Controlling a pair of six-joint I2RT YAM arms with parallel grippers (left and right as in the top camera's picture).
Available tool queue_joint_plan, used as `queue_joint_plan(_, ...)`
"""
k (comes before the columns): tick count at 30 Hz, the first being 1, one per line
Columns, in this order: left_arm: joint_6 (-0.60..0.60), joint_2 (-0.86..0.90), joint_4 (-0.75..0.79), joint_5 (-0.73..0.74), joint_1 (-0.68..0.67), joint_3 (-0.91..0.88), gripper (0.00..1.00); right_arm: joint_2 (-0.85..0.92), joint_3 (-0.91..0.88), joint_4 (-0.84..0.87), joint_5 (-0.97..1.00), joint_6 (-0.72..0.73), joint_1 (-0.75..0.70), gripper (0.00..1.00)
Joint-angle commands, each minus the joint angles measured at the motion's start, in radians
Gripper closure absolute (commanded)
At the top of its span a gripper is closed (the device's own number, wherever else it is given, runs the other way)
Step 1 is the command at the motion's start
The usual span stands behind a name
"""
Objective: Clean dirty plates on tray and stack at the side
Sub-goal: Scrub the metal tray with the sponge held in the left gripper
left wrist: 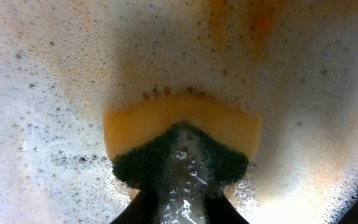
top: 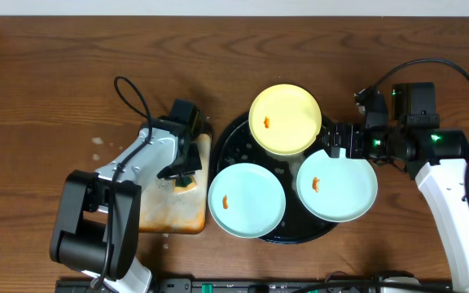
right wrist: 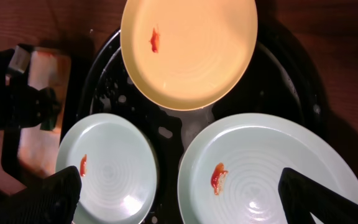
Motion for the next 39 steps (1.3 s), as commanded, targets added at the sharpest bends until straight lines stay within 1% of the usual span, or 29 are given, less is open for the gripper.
queue_joint_plan(1,-0.001,0.029,-0.023,0.017,-0.002,-0.004,0.64,0.0,0.017,-0.001,-0.007,0.011,0.008,0.01)
queue_joint_plan(3,0.0,0.023,-0.055,0.017,-0.002,0.011,0.6,0.0,0.017,-0.001,-0.007,0.011,0.008,0.01)
queue_joint_plan(5,0.006,0.005,-0.089,0.017,-0.002,0.03,0.49,0.0,0.017,-0.001,-0.007,0.011,0.008,0.01)
queue_joint_plan(6,0.006,-0.005,-0.104,0.017,-0.002,0.039,0.46,0.0,0.017,-0.001,-0.007,0.011,0.008,0.01)
queue_joint_plan(9,0.006,-0.043,-0.142,0.017,-0.002,0.062,0.44,0.0,0.017,-0.001,-0.007,0.011,0.008,0.01)
queue_joint_plan(14,0.006,-0.083,-0.154,0.017,-0.002,0.062,0.44,0.0,0.017,-0.001,-0.007,0.011,0.008,0.01)
queue_joint_plan(19,0.006,-0.071,-0.146,0.017,-0.002,0.038,0.52,0.0,0.017,-0.001,-0.007,0.011,0.008,0.01)
queue_joint_plan(22,0.006,-0.067,-0.146,0.017,-0.002,0.022,0.56,0.0,0.017,-0.001,-0.007,0.011,0.008,0.01)
queue_joint_plan(27,0.006,-0.066,-0.11,0.017,-0.002,-0.018,0.57,0.0,0.017,-0.001,-0.007,0.011,0.008,0.01)
queue_joint_plan(31,0.005,-0.066,-0.051,0.018,-0.002,-0.062,0.61,0.0,0.017,-0.001,-0.007,0.011,0.008,0.01)
queue_joint_plan(35,0.006,-0.066,-0.027,0.018,-0.002,-0.08,0.73,0.0,0.017,-0.001,-0.007,0.011,0.008,0.01)
queue_joint_plan(37,0.006,-0.066,-0.018,0.018,-0.002,-0.08,0.81,0.0,0.017,0.0,-0.007,0.011,0.008,0.01)
queue_joint_plan(39,0.006,-0.066,-0.013,0.018,-0.002,-0.079,0.92,0.0,0.017,0.0,-0.007,0.011,0.008,0.01)
